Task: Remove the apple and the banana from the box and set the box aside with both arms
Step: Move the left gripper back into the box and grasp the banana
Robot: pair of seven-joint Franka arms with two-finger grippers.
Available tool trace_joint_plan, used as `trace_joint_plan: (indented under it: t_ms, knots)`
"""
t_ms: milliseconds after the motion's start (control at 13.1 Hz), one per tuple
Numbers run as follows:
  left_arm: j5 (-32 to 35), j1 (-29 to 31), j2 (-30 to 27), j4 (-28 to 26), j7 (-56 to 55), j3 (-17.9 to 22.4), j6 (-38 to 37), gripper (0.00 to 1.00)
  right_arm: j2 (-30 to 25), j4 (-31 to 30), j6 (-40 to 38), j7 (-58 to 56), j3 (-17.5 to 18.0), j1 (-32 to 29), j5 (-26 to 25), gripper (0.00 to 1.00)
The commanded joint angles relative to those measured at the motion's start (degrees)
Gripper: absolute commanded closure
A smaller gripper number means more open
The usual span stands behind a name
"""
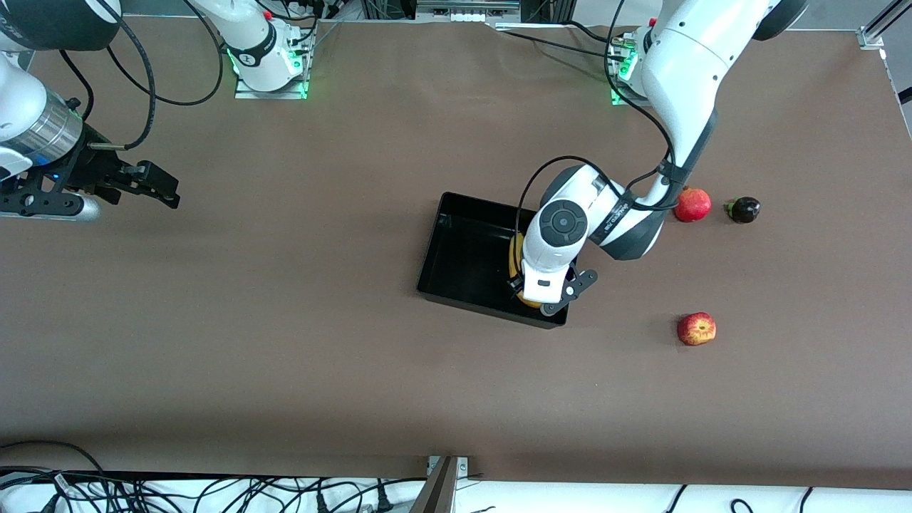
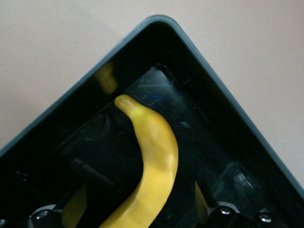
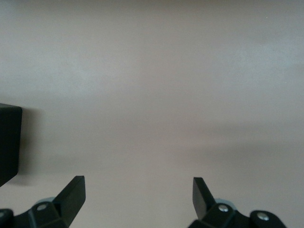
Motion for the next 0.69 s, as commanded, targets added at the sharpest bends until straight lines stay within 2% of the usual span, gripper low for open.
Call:
trace_joint_plan:
  t_ms: [0, 383, 613]
  knots:
    - [4.2, -1.1, 1.2, -0.3, -4.8, 0.7, 2.7, 0.00, -0.1, 0.6, -0.2, 0.2, 0.3, -0.2, 0.6, 0.00]
    - [11.1, -1.8, 5.0, -0.4, -11.0, 0.7, 5.9, 0.00, -0.1, 0.6, -0.2, 0.2, 0.3, -0.2, 0.6, 0.00]
    - [11.7, -1.8, 5.6, -0.4, -11.4, 0.7, 6.1, 0.00, -0.1, 0.6, -0.2, 0.2, 0.3, -0.2, 0.6, 0.00]
